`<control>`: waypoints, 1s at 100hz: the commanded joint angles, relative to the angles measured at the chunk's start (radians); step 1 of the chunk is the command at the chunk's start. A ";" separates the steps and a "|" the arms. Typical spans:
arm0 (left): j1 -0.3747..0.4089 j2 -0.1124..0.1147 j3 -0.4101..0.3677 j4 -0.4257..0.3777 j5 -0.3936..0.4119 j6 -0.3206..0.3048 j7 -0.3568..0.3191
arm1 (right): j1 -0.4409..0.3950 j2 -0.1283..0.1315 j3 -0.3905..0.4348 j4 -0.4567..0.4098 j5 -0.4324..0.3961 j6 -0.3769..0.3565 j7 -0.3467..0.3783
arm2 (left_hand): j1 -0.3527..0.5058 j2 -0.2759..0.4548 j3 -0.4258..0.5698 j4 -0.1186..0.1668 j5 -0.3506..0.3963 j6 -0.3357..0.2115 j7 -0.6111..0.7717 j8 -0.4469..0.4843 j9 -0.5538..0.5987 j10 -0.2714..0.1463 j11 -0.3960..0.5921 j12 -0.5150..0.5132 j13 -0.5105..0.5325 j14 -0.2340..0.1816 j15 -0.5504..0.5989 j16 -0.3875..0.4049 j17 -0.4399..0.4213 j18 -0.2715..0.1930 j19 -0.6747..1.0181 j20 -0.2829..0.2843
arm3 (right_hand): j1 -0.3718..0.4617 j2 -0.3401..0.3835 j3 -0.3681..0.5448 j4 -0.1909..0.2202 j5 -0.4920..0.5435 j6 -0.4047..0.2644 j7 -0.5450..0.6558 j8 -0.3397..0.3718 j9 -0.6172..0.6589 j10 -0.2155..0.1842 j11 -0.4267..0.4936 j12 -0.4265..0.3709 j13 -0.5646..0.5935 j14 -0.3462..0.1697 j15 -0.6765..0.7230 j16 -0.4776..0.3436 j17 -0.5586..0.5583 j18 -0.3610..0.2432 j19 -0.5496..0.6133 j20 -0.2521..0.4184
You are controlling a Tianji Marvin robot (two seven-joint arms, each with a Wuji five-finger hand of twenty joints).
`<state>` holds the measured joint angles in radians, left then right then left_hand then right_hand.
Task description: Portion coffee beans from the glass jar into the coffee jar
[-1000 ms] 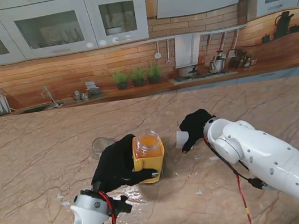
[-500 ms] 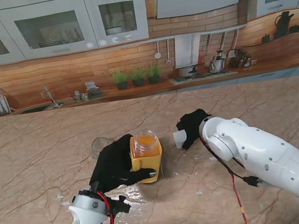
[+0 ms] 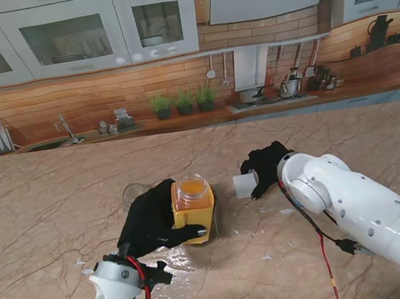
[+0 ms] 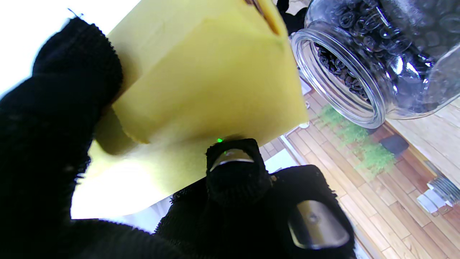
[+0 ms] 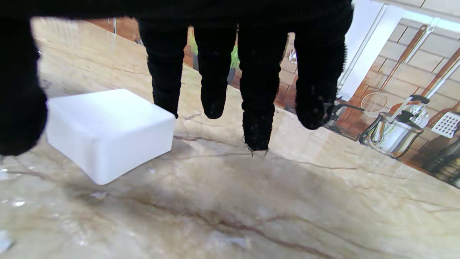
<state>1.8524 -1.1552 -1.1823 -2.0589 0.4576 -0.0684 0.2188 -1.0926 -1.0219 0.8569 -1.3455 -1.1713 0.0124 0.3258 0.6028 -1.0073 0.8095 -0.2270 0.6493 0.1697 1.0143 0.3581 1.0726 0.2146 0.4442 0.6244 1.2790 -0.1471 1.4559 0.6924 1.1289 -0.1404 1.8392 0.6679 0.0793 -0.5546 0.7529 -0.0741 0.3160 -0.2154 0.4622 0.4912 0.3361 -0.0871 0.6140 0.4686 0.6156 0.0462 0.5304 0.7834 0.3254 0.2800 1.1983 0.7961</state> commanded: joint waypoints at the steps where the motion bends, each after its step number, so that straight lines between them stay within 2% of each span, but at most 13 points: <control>1: 0.009 -0.003 0.000 -0.008 0.000 -0.003 0.002 | -0.024 0.015 0.019 -0.044 0.001 -0.016 0.009 | 0.191 0.204 0.272 0.139 0.060 -0.232 0.269 0.080 0.116 -0.113 0.128 0.083 -0.003 0.054 -0.057 0.012 -0.022 -0.139 0.176 -0.011 | -0.044 0.019 0.015 0.006 -0.031 -0.007 -0.013 0.003 -0.017 0.023 -0.064 -0.078 -0.031 0.042 -0.087 -0.091 -0.033 0.039 -0.063 -0.050; 15: 0.008 -0.001 0.004 -0.012 0.003 -0.002 -0.007 | -0.110 0.023 0.173 -0.147 -0.014 -0.130 0.074 | 0.190 0.205 0.272 0.139 0.059 -0.233 0.268 0.079 0.116 -0.114 0.128 0.084 -0.003 0.054 -0.056 0.012 -0.021 -0.139 0.176 -0.011 | -0.018 0.003 0.016 0.009 0.004 -0.006 -0.004 0.016 0.074 0.013 -0.093 -0.154 0.009 0.025 -0.198 -0.229 -0.033 0.008 -0.185 -0.224; 21: 0.009 0.000 0.007 -0.013 0.003 0.001 -0.010 | -0.146 0.026 0.233 -0.188 -0.002 -0.178 0.109 | 0.190 0.205 0.271 0.139 0.059 -0.233 0.267 0.079 0.115 -0.114 0.127 0.083 -0.003 0.055 -0.056 0.012 -0.021 -0.138 0.177 -0.011 | 0.017 -0.018 0.014 0.013 0.036 0.007 0.014 0.027 0.112 0.009 -0.100 -0.167 0.043 0.009 -0.227 -0.271 -0.007 -0.022 -0.216 -0.326; 22: 0.009 0.000 0.008 -0.013 0.003 0.001 -0.011 | -0.152 0.027 0.243 -0.195 0.001 -0.185 0.115 | 0.190 0.205 0.271 0.139 0.059 -0.233 0.267 0.079 0.115 -0.114 0.127 0.083 -0.003 0.055 -0.056 0.012 -0.021 -0.138 0.177 -0.011 | 0.024 -0.022 0.012 0.015 0.043 0.011 0.017 0.031 0.123 0.008 -0.099 -0.167 0.052 0.004 -0.229 -0.279 -0.003 -0.025 -0.206 -0.366; 24: 0.009 0.000 0.009 -0.013 0.003 0.002 -0.012 | -0.164 0.028 0.260 -0.208 0.007 -0.194 0.129 | 0.191 0.205 0.271 0.139 0.059 -0.233 0.267 0.079 0.116 -0.113 0.127 0.083 -0.003 0.055 -0.056 0.012 -0.021 -0.138 0.177 -0.011 | 0.039 -0.031 0.013 0.017 0.052 0.018 0.021 0.034 0.142 0.006 -0.097 -0.168 0.066 -0.004 -0.232 -0.288 0.004 -0.033 -0.210 -0.406; 35: 0.014 0.002 0.013 -0.015 0.005 0.005 -0.017 | -0.230 0.035 0.354 -0.275 0.045 -0.250 0.199 | 0.190 0.205 0.270 0.139 0.059 -0.234 0.268 0.080 0.115 -0.114 0.127 0.083 -0.003 0.055 -0.056 0.012 -0.022 -0.137 0.177 -0.011 | 0.119 -0.082 0.018 0.029 0.106 0.054 0.058 0.049 0.205 0.005 -0.084 -0.167 0.136 -0.043 -0.242 -0.305 0.075 -0.103 -0.240 -0.502; 45: 0.020 0.003 0.015 -0.018 0.008 0.004 -0.018 | -0.294 0.041 0.435 -0.329 0.062 -0.291 0.254 | 0.191 0.205 0.271 0.140 0.059 -0.235 0.267 0.080 0.116 -0.115 0.126 0.083 -0.003 0.055 -0.056 0.012 -0.022 -0.137 0.177 -0.011 | 0.175 -0.116 0.023 0.037 0.151 0.065 0.087 0.059 0.256 -0.001 -0.067 -0.160 0.186 -0.064 -0.238 -0.305 0.125 -0.160 -0.259 -0.549; 54: 0.026 0.003 0.018 -0.024 0.009 0.002 -0.019 | -0.350 0.042 0.502 -0.365 0.059 -0.311 0.263 | 0.190 0.206 0.270 0.139 0.060 -0.234 0.267 0.079 0.116 -0.115 0.126 0.083 -0.003 0.057 -0.056 0.012 -0.022 -0.136 0.177 -0.011 | 0.214 -0.139 0.026 0.041 0.182 0.074 0.110 0.067 0.291 -0.007 -0.049 -0.151 0.221 -0.080 -0.231 -0.302 0.163 -0.200 -0.266 -0.572; 70: 0.032 0.004 0.027 -0.031 0.011 0.000 -0.019 | -0.429 0.045 0.594 -0.418 0.071 -0.307 0.312 | 0.190 0.205 0.270 0.139 0.059 -0.234 0.267 0.079 0.115 -0.115 0.125 0.084 -0.003 0.056 -0.056 0.012 -0.021 -0.137 0.177 -0.012 | 0.252 -0.163 0.031 0.039 0.267 0.057 0.162 0.085 0.400 -0.011 -0.025 -0.139 0.318 -0.087 -0.193 -0.281 0.258 -0.243 -0.233 -0.588; 80: 0.034 0.003 0.032 -0.033 0.011 -0.001 -0.016 | -0.462 0.046 0.638 -0.420 0.059 -0.332 0.308 | 0.191 0.206 0.270 0.140 0.059 -0.235 0.267 0.080 0.115 -0.116 0.125 0.084 -0.003 0.056 -0.056 0.012 -0.021 -0.137 0.178 -0.011 | 0.277 -0.172 0.016 0.036 0.304 0.035 0.179 0.087 0.457 -0.016 -0.032 -0.143 0.366 -0.095 -0.185 -0.275 0.299 -0.255 -0.205 -0.595; 100: 0.028 0.003 0.045 -0.031 0.007 0.002 -0.016 | -0.492 0.042 0.675 -0.401 0.038 -0.314 0.277 | 0.189 0.206 0.269 0.140 0.058 -0.238 0.267 0.080 0.115 -0.117 0.125 0.084 -0.003 0.057 -0.055 0.012 -0.021 -0.135 0.179 -0.011 | 0.296 -0.165 -0.017 0.035 0.341 0.024 0.192 0.076 0.515 -0.011 -0.049 -0.156 0.409 -0.104 -0.193 -0.282 0.341 -0.281 -0.196 -0.625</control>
<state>1.8751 -1.1485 -1.1432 -2.0844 0.4671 -0.0670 0.2055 -1.5746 -0.9806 1.5283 -1.7588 -1.1206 -0.3162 0.5985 0.6028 -1.0072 0.8095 -0.2270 0.6493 0.1697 1.0145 0.3581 1.0725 0.2146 0.4442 0.6244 1.2790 -0.1468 1.4559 0.6927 1.1289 -0.1402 1.8392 0.6678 0.3421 -0.6836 0.7467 -0.0485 0.6412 -0.1751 0.6356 0.5660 0.8111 -0.0946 0.5677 0.3199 0.9981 -0.0428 0.3343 0.5010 0.6490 0.0138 0.9883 0.1918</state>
